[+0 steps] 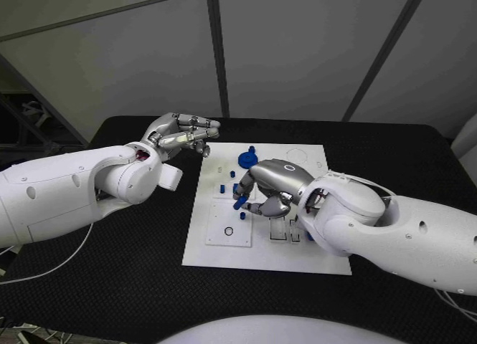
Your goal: Assemble the parts on the task board
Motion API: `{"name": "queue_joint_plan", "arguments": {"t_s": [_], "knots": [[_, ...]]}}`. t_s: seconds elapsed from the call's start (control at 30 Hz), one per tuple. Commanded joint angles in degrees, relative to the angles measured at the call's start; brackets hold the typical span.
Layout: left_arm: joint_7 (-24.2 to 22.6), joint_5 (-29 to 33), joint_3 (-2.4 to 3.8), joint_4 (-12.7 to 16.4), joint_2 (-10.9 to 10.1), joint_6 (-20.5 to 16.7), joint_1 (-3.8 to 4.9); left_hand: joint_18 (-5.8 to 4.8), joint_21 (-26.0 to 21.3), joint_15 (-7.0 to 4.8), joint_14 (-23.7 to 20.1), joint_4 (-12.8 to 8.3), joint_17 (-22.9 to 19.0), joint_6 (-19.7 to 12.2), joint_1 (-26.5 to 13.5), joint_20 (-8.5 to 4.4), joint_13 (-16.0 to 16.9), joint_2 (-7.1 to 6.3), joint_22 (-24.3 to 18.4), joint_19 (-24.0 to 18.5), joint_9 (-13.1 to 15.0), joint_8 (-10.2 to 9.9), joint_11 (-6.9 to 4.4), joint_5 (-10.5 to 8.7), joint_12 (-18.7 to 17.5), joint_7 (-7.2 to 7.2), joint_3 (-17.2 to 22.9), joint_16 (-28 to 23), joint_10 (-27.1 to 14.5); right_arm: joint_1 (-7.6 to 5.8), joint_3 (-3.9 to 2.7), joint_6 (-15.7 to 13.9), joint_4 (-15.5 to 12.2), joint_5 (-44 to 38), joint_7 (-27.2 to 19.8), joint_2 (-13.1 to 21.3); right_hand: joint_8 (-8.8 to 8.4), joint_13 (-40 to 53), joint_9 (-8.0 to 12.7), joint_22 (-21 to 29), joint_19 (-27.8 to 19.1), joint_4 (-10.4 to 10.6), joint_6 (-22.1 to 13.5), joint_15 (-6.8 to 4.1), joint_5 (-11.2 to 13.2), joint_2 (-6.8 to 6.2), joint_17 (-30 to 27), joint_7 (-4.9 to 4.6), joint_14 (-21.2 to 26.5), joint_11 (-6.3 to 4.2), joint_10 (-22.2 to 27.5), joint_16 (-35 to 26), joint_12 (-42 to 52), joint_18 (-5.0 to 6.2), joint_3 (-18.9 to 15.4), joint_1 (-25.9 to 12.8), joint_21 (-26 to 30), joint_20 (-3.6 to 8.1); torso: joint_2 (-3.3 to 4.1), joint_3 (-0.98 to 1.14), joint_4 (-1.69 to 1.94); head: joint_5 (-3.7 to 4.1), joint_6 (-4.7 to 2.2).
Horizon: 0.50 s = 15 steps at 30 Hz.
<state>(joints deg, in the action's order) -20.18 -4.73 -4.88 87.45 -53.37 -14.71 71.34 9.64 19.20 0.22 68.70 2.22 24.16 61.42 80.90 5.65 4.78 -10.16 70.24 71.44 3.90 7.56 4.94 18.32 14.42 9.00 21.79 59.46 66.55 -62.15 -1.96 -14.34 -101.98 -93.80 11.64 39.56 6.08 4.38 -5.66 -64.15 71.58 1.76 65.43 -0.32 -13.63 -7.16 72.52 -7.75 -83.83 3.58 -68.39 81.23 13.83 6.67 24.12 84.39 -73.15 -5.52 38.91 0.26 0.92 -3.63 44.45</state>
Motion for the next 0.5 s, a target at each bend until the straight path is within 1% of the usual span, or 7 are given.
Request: {"name": "queue_joint_plan", "arguments": {"t_s": [0.03, 0.1, 0.17, 0.27, 0.37, 0.5], "knots": [[-0.14, 0.54, 0.03, -0.08, 0.27, 0.87, 0.08, 0.75, -0.34, 0.05, -0.27, -0.13, -0.1, -0.09, -0.01, 0.15, 0.06, 0.5, -0.1, -0.28, 0.0, 0.11, -0.09, -0.22, 0.32, 0.02, -0.17, -0.27, -0.39, 0.27, 0.92, 1.08, 0.54, 1.14, -2.27, -1.47, 0.12, 0.04, -0.07, 0.12, 0.18, -0.04, 0.47, -0.41, -0.42, 0.31, -0.14, -0.1, -3.0, 0.12, -0.36, 0.12, -0.43, -0.6, 0.37, 0.41, 0.0, 0.02, 0.08, -0.02, -0.02, -0.3, 0.07], [-0.14, 0.57, 0.03, -0.11, 0.37, 0.9, 0.08, 0.75, -0.34, 0.05, -0.27, -0.13, -0.1, -0.09, -0.01, 0.15, 0.06, 0.5, -0.1, -0.28, 0.0, 0.11, -0.09, -0.22, 0.32, 0.02, -0.17, -0.27, -0.39, 0.56, 1.4, 1.39, 0.99, 1.19, -2.62, -2.39, 0.1, 0.04, -0.07, 0.13, 0.16, -0.05, 0.46, -0.4, -0.47, 0.32, -0.17, -0.11, -2.99, 0.13, -0.35, 0.11, -0.46, -0.59, 0.38, 0.41, 0.01, 0.02, 0.06, 0.05, -0.11, -0.52, 0.19], [-0.12, 0.59, 0.03, -0.12, 0.42, 0.92, 0.08, 0.75, -0.34, 0.05, -0.27, -0.13, -0.1, -0.09, -0.01, 0.15, 0.06, 0.5, -0.1, -0.28, 0.0, 0.11, -0.09, -0.22, 0.32, 0.02, -0.17, -0.27, -0.39, 0.79, 1.69, 1.64, 1.51, 1.22, -2.85, -3.07, 0.1, 0.04, -0.07, 0.13, 0.16, -0.05, 0.46, -0.4, -0.47, 0.32, -0.17, -0.11, -2.99, 0.13, -0.35, 0.11, -0.46, -0.59, 0.38, 0.41, 0.01, 0.02, 0.1, 0.07, -0.13, -0.69, 0.29], [-0.1, 0.61, 0.03, -0.12, 0.49, 0.95, 0.08, 0.75, -0.34, 0.05, -0.27, -0.13, -0.1, -0.09, -0.01, 0.15, 0.06, 0.5, -0.1, -0.28, 0.0, 0.11, -0.09, -0.22, 0.32, 0.02, -0.17, -0.27, -0.39, 1.02, 2.1, 1.96, 2.39, 1.13, -3.04, -3.83, 0.06, 0.04, -0.07, 0.16, 0.12, -0.1, 0.44, -0.39, -0.59, 0.33, -0.09, -0.14, -3.0, 0.15, -0.34, 0.16, -0.54, -0.59, 0.43, 0.42, 0.02, 0.02, 0.05, 0.03, -0.06, -0.75, 0.37], [-0.08, 0.62, 0.03, -0.14, 0.53, 0.99, 0.09, 0.75, -0.34, 0.05, -0.27, -0.13, -0.1, -0.09, -0.01, 0.15, 0.06, 0.5, -0.1, -0.28, 0.0, 0.11, -0.09, -0.22, 0.32, 0.02, -0.17, -0.27, -0.39, 1.15, 2.7, 2.22, 3.35, 0.77, -3.1, -4.39, 0.03, 0.05, -0.07, 0.15, 0.12, -0.14, 0.42, -0.38, -0.68, 0.34, -0.16, -0.15, -2.99, 0.17, -0.34, 0.13, -0.59, -0.59, 0.46, 0.43, 0.01, 0.02, 0.0, 0.03, 0.0, -0.89, 0.49], [-0.06, 0.63, 0.03, -0.17, 0.55, 1.03, 0.09, 0.75, -0.34, 0.05, -0.27, -0.13, -0.1, -0.09, -0.01, 0.15, 0.06, 0.5, -0.1, -0.28, 0.0, 0.11, -0.09, -0.22, 0.32, 0.02, -0.17, -0.27, -0.39, 1.28, 3.08, 2.54, 4.32, 0.24, -3.11, -5.04, 0.03, 0.05, -0.07, 0.15, 0.12, -0.14, 0.42, -0.38, -0.68, 0.34, -0.16, -0.15, -2.99, 0.17, -0.34, 0.13, -0.59, -0.59, 0.46, 0.43, 0.01, 0.02, 0.04, 0.08, -0.04, -1.14, 0.64]]}}
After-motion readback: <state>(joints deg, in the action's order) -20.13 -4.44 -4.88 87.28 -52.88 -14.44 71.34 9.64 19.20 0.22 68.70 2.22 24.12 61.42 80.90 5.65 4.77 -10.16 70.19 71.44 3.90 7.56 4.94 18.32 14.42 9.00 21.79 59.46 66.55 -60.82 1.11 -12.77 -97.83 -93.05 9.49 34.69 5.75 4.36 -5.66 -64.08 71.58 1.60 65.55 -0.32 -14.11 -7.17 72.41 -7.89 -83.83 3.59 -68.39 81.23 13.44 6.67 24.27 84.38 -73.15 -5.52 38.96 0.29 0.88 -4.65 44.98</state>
